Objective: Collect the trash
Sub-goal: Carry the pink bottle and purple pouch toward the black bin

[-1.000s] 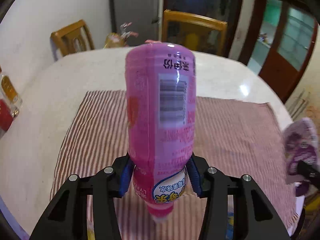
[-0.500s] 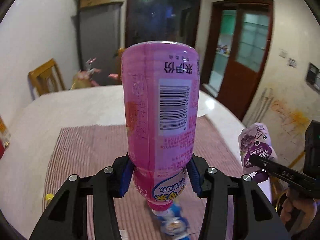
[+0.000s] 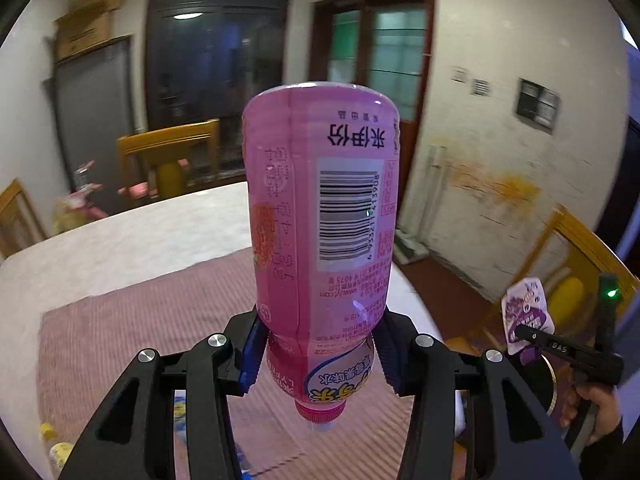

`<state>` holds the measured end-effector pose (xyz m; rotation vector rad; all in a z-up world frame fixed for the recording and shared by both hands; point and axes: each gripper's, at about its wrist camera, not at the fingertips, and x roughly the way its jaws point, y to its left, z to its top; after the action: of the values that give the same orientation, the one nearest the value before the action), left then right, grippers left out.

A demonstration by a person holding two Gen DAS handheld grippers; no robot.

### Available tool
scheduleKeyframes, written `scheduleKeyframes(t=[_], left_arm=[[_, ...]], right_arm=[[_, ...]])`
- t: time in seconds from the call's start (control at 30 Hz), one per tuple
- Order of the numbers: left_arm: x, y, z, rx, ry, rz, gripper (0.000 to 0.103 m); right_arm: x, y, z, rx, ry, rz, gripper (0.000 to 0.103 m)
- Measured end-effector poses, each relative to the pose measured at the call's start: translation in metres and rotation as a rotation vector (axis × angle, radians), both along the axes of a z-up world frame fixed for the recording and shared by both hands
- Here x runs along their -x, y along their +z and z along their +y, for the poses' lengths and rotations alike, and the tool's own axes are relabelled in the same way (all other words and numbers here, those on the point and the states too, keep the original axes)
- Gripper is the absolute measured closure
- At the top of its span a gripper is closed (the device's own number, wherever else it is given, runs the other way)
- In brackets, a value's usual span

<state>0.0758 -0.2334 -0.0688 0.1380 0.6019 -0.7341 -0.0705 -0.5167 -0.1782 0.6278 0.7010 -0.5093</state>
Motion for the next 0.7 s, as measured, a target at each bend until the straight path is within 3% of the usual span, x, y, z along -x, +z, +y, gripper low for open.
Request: scheduleKeyframes(t=[0.2, 0.33, 0.37, 0.4, 0.43, 0.53, 0.7], left_arm=[[0.025, -0.004, -0.038, 0.004, -0.130, 0.009, 0.056], [0.045, -0.007, -0.061, -0.006, -0.187, -0.001, 0.056], [0.051, -0.008, -0.068, -0.007, -0.206, 0.004, 0.056], [0.055, -0.009, -0.075, -0.008, -0.218, 0.008, 0.056], [0.059, -0.010, -0.082, -0.012, -0.234, 0.010, 0.056], [0.077, -0.016, -0.100, -0.028, -0.283, 0.006, 0.056], [0.107, -0.031, -0.149, -0.061, -0.399, 0.017, 0.056]], right_arm=[[0.093, -0.068, -0.065, -0.081, -0.303, 0.162, 0.092], [0.111, -0.112, -0.088, -0.149, -0.375, 0.225, 0.089], [0.111, -0.127, -0.093, -0.178, -0.381, 0.255, 0.083], [0.110, -0.137, -0.096, -0.202, -0.379, 0.275, 0.052], [0.109, -0.150, -0.099, -0.231, -0.382, 0.301, 0.030], [0.114, -0.167, -0.104, -0.241, -0.407, 0.298, 0.030], [0.143, -0.158, -0.115, -0.226, -0.489, 0.205, 0.030]])
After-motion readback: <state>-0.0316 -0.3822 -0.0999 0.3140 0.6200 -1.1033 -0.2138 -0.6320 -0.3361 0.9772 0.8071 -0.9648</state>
